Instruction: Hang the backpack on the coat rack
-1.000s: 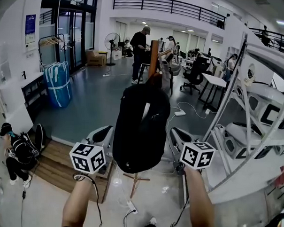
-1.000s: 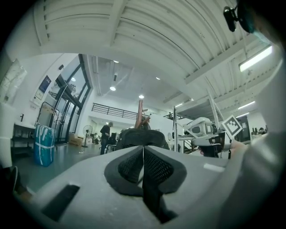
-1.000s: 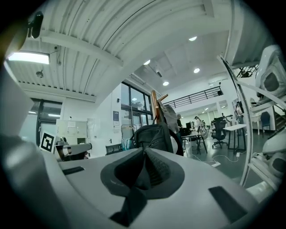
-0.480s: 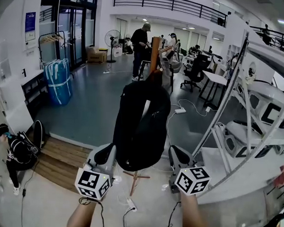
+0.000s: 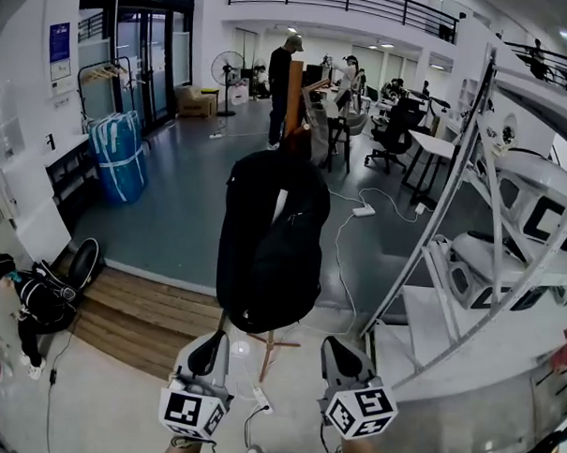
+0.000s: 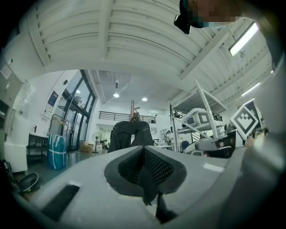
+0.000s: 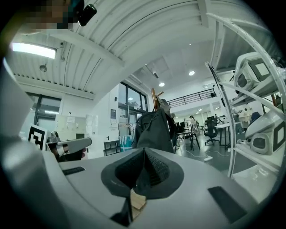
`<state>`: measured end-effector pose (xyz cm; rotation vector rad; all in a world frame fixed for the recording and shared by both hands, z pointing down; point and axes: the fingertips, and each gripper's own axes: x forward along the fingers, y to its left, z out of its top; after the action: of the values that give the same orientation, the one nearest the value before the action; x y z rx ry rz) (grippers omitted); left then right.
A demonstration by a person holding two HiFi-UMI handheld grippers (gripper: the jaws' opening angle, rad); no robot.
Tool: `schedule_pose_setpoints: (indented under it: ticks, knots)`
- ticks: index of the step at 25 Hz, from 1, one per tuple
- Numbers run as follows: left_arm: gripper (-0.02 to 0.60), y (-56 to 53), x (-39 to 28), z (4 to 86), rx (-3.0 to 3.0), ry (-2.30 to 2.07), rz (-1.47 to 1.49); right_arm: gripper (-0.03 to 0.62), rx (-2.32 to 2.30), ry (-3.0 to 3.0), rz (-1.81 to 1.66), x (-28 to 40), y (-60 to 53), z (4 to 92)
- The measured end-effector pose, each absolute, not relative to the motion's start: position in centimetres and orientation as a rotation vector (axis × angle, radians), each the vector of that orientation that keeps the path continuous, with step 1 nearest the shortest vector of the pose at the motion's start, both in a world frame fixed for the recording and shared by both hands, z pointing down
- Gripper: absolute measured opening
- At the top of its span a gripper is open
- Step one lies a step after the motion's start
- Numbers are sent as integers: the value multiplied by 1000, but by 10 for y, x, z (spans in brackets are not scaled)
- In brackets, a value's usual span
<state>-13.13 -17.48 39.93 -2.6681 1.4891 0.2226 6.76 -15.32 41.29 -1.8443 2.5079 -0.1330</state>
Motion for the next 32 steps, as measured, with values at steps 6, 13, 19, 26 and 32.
schedule_pose_setpoints:
  ticks: [6,13,19,26,32]
  knots:
    - [20,-155,-128,426,-2680,1552,156,15,-1852,2504,-158,72,-125,432]
    - [20,-142,-120,444,-2704,1570,125,12,-1837,2501,-176,79,-112,443]
    - [20,-140,-117,446,-2713,1574,133,12,-1834,2515,-170,77,-111,444]
    - [20,-141,-114,448,-2722,1568,130,12,-1832,2540,-173,76,-111,447]
    - [20,-141,-107,447,-2723,1566,134,11,-1808,2551,-172,78,-111,446]
